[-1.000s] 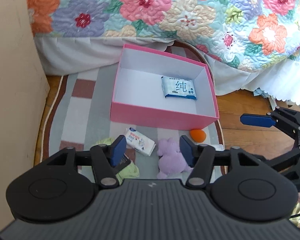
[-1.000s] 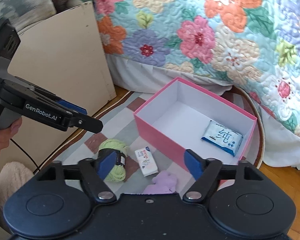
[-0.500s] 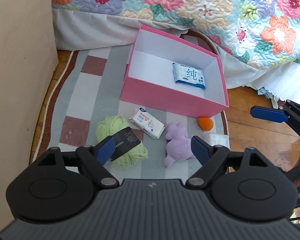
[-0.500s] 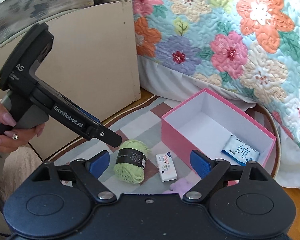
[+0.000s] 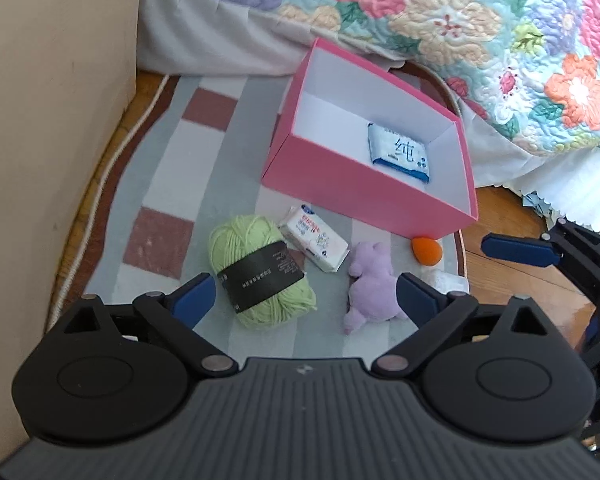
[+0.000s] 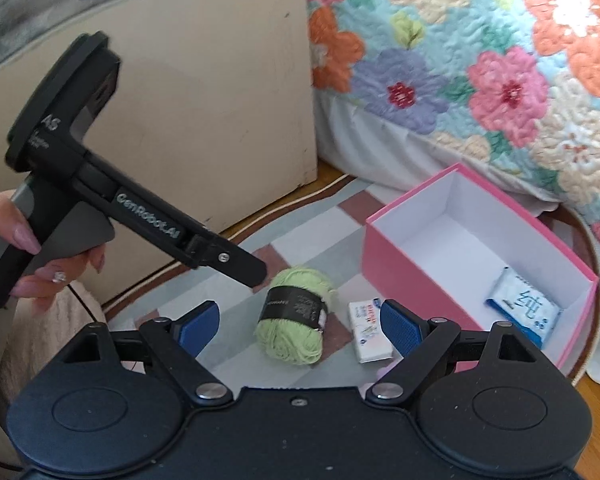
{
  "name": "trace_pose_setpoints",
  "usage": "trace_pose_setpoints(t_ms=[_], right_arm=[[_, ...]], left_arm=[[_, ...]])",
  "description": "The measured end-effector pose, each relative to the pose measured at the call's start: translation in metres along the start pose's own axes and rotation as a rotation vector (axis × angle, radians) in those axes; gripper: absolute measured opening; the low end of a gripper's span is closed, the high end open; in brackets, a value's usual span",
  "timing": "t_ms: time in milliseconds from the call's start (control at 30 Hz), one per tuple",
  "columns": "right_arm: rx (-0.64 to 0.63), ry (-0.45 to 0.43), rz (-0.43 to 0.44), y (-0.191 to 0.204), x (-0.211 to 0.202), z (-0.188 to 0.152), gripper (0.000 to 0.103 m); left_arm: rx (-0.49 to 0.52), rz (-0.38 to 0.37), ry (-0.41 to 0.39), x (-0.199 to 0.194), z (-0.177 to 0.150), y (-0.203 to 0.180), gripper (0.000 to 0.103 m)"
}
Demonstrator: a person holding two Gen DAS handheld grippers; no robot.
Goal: Organize objects
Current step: 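Withdraw the left tool and move it toward the green yarn skein, then close the left tool fingers around the green yarn skein's black band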
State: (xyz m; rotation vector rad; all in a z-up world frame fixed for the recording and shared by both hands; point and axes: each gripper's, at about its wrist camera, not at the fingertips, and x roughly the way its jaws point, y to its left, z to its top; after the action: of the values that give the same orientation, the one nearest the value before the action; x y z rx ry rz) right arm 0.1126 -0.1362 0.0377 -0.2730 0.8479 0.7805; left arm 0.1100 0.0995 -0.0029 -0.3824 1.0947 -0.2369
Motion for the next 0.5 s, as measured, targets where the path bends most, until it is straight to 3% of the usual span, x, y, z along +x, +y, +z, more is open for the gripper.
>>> trace_pose_setpoints(t_ms=[200,500], right_arm=[[-0.029,0.067,0.009,0.009,0.028,-0.002,0.091],[0.032,0.093,0.018,0.003,0.065,-0.009,0.09]], left_arm=[[-0.04,-0.005,0.037,0.022,-0.006,0.019,0.098],[-0.09,-0.023,0.082,0.046,-0.012,0.038,0.098]])
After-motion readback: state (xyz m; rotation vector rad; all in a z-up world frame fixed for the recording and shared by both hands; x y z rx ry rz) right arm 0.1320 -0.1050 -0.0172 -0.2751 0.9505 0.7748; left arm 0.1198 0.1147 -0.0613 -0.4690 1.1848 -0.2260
